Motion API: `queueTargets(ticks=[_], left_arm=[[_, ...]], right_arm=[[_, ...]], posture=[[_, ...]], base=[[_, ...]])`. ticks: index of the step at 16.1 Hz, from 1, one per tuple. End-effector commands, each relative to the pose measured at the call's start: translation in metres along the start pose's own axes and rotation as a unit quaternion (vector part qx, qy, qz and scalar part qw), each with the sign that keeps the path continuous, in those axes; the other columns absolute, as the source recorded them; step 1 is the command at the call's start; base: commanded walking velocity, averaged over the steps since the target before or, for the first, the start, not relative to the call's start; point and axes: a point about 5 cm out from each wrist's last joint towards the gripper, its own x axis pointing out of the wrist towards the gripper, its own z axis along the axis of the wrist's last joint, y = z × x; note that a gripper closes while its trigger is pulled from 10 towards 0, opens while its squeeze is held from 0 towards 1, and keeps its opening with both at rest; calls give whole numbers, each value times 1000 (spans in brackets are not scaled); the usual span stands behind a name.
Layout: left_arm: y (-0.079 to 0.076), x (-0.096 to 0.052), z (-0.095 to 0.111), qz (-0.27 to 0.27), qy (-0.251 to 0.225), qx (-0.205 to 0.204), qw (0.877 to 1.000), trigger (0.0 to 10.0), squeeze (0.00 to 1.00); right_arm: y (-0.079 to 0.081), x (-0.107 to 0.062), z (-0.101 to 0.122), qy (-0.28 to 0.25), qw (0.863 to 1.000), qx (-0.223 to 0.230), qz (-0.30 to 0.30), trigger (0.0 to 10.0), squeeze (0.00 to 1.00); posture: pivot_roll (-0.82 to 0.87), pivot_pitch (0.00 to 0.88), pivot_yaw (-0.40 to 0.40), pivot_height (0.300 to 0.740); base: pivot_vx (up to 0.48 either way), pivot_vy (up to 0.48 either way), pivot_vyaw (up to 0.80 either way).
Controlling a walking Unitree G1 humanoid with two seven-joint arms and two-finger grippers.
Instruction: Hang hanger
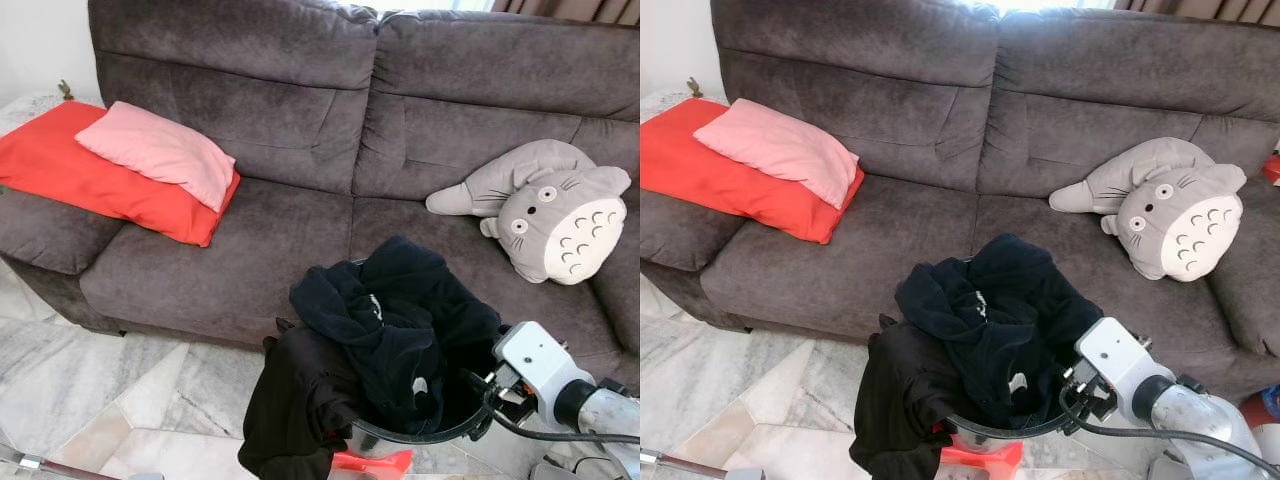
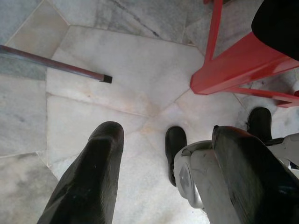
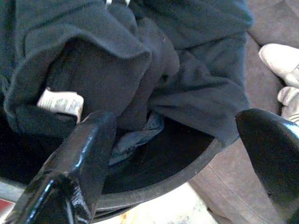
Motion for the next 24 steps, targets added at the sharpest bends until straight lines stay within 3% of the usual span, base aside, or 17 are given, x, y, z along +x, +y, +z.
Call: queueTargets(ticks=[1, 3, 7, 8, 9, 10, 11, 12, 14, 15, 16, 17, 21, 24], left_arm=[[1, -2, -10, -2, 23, 5, 1000, 10000, 0], [0, -2, -10, -6, 25, 12, 1000, 10000, 0], [3, -3, -10, -3, 29, 13, 1000, 10000, 0], [4, -3, -11, -4, 31, 14, 999, 10000, 0], [5, -3, -12, -3, 32, 16, 999, 10000, 0], [6, -4, -12, -2, 33, 16, 999, 10000, 0], [7, -4, -13, -1, 33, 16, 999, 10000, 0], [7, -4, -13, 0, 34, 16, 999, 10000, 0], [8, -5, -15, 2, 35, 15, 999, 10000, 0], [8, -5, -15, 2, 35, 14, 999, 10000, 0], [8, -5, -15, 2, 35, 14, 999, 10000, 0], [8, -5, -15, 2, 35, 15, 999, 10000, 0], [7, -5, -14, 1, 34, 16, 999, 10000, 0], [6, -4, -13, -2, 30, 15, 999, 10000, 0]], right_arm=[[-4, 1, 0, 2, 997, -69, 20, 10000, 0], [-6, 2, 2, -2, 991, -122, 46, 10000, 0], [-11, 17, 0, 7, 982, -182, 56, 10000, 0], [-11, 23, 0, 6, 978, -197, 62, 4588, 0], [-10, 27, 3, -3, 976, -208, 67, 2157, 0], [-11, 34, 8, -16, 975, -211, 66, 431, 0], [-13, 36, 9, -18, 973, -220, 66, 3961, 0], [-15, 42, 10, -17, 970, -235, 66, 10000, 0], [-14, 53, 16, -35, 965, -250, 74, 10000, 0], [-13, 57, 20, -51, 963, -254, 78, 3490, 0], [-13, 57, 21, -54, 963, -251, 82, 2784, 0], [-10, 58, 24, -64, 964, -243, 88, 0, 0], [10, 60, 40, -134, 951, -239, 140, 0, 0], [14, 62, 39, -138, 948, -244, 153, 0, 0]], posture=[[-147, 120, -33, 740], [-144, 121, -33, 740], [-139, 139, -28, 740], [-140, 143, -26, 740], [-138, 145, -26, 740], [-131, 147, -25, 740], [-131, 147, -25, 740], [-123, 155, -23, 740], [-113, 157, -21, 740], [-113, 157, -21, 740], [-113, 157, -21, 740], [-113, 159, -21, 740], [-107, 162, -20, 740], [-103, 162, -21, 740]], base=[[0, 0, 0], [0, 0, 0], [0, 0, 0], [0, 0, 0], [0, 0, 0], [0, 0, 0], [0, 0, 0], [0, 0, 0], [0, 0, 0], [0, 0, 0], [0, 0, 0], [0, 0, 0], [0, 0, 0], [0, 0, 0]])
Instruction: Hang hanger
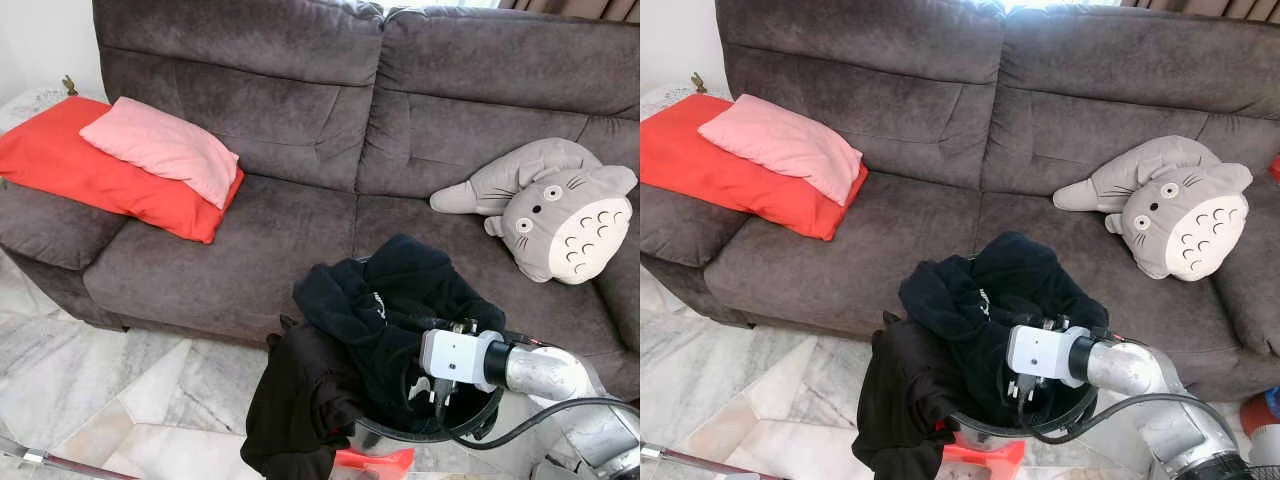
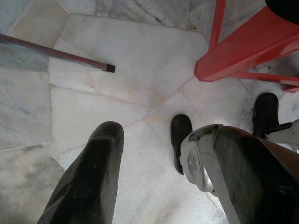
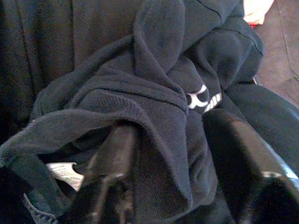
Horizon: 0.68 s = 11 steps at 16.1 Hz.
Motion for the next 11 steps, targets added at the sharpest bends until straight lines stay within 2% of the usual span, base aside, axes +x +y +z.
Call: queueTargets(ticks=[1, 9, 11], left_arm=[[-1, -2, -8, -1, 13, -5, 1000, 10000, 0], [-3, -1, -6, -3, 9, -4, 1000, 10000, 0], [-3, -1, -6, -3, 8, -3, 1000, 10000, 0]], right_arm=[[1, 1, 1, -7, 1000, 2, 8, 0, 0], [-2, 3, 5, -22, 1000, -1, 7, 0, 0], [-7, 2, 10, -36, 999, 2, -6, 0, 0]], posture=[[-102, 162, -22, 740], [-96, 156, -19, 740], [-96, 156, -19, 740]], base=[[0, 0, 0], [0, 0, 0], [0, 0, 0]])
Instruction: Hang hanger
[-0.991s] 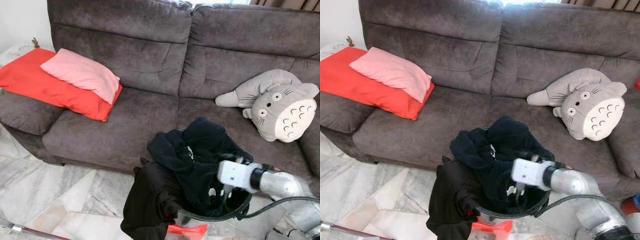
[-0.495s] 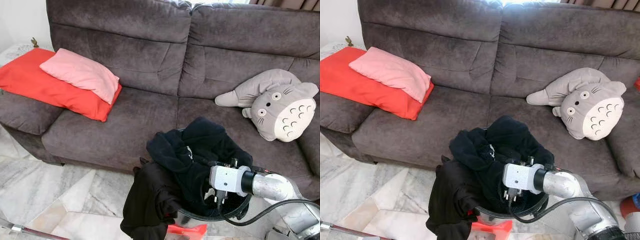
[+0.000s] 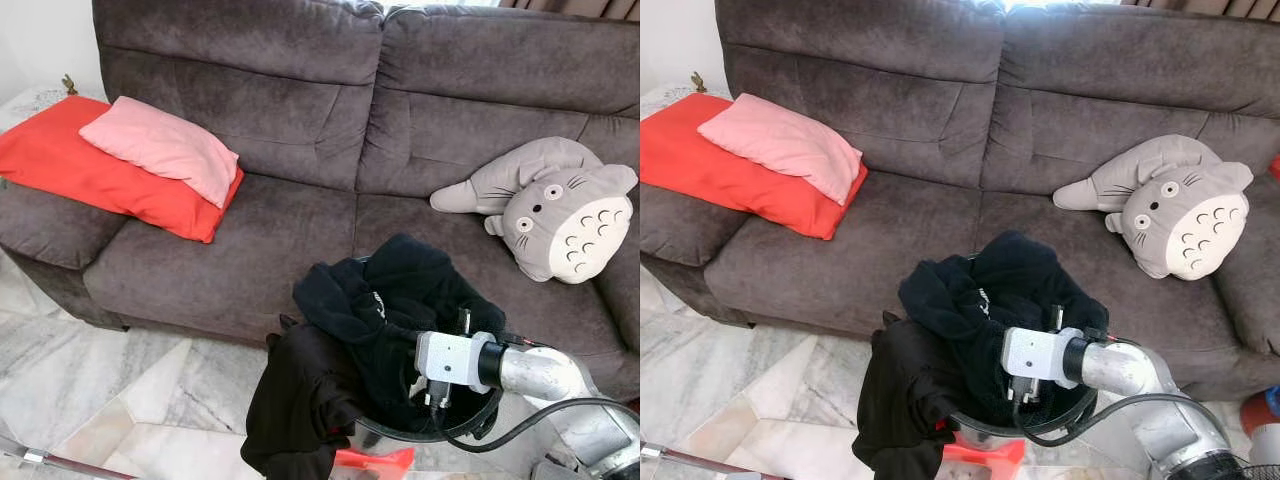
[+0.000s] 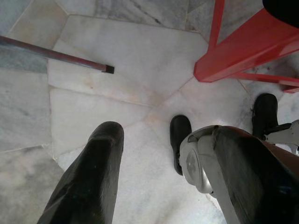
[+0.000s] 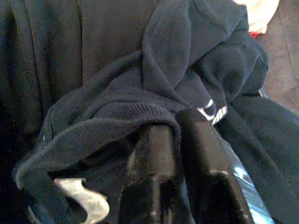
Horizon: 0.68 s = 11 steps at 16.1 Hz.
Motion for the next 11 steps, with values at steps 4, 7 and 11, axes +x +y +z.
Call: queueTargets(ticks=[4, 7, 11], left_arm=[[-3, -1, -4, -2, 6, -3, 1000, 10000, 0], [-6, 0, -3, -6, 2, -4, 1000, 10000, 0], [-5, -1, -6, -6, 8, -6, 1000, 10000, 0]], right_arm=[[-30, -6, 29, -64, 996, -18, -61, 0, 0], [-36, -8, 59, -120, 990, -31, -69, 0, 0], [-45, -11, 81, -160, 983, -45, -81, 0, 0]], posture=[[-99, 154, -20, 740], [-98, 152, -20, 740], [-101, 151, -22, 740]], base=[[0, 0, 0], [0, 0, 0], [0, 0, 0]])
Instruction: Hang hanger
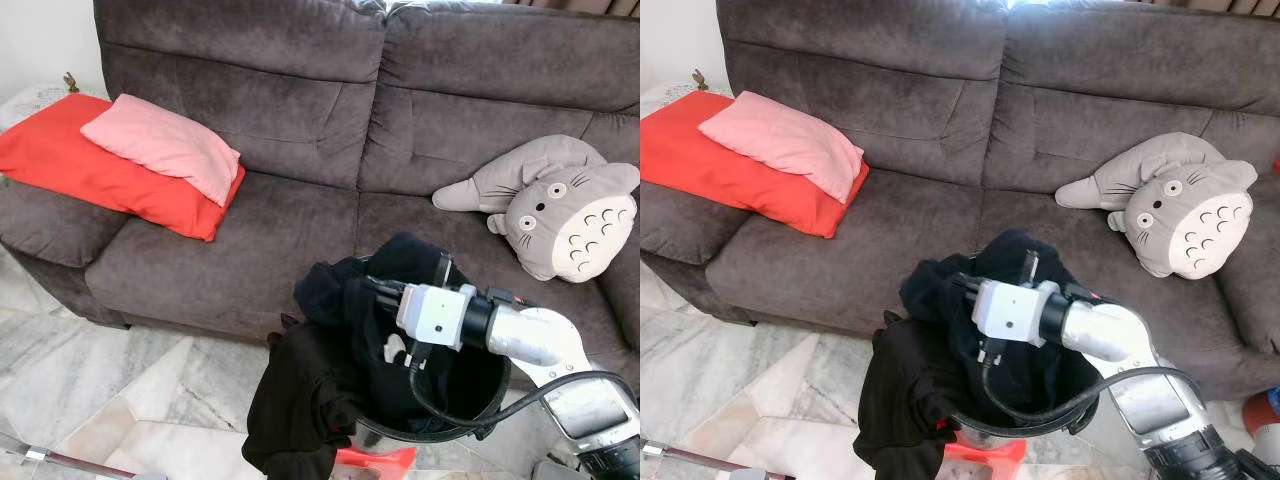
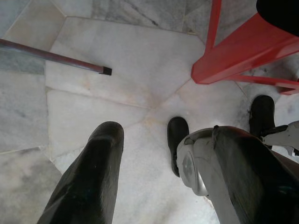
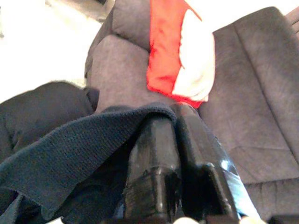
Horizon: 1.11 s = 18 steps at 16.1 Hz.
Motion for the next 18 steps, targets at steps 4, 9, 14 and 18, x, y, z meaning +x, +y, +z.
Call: queueTargets(ticks=[4, 9, 14, 18], left_arm=[[1, -2, -9, 0, 15, -6, 1000, 10000, 0], [0, -2, -8, -3, 18, -6, 1000, 10000, 0], [-1, -3, -12, -3, 24, -8, 1000, 10000, 0], [-1, -4, -15, -5, 31, -7, 999, 10000, 0]], right_arm=[[-19, 4, 33, -76, 996, 8, -45, 0, 0], [-7, 31, 51, -109, 994, 9, 2, 0, 0], [45, 55, 57, -112, 989, 54, 76, 0, 0], [62, 76, 86, -141, 982, 105, 67, 0, 0]], posture=[[-100, 151, -19, 740], [-98, 150, -17, 740], [-96, 160, -26, 740], [-110, 162, -30, 740]], base=[[0, 0, 0], [0, 0, 0], [0, 0, 0], [0, 0, 0]])
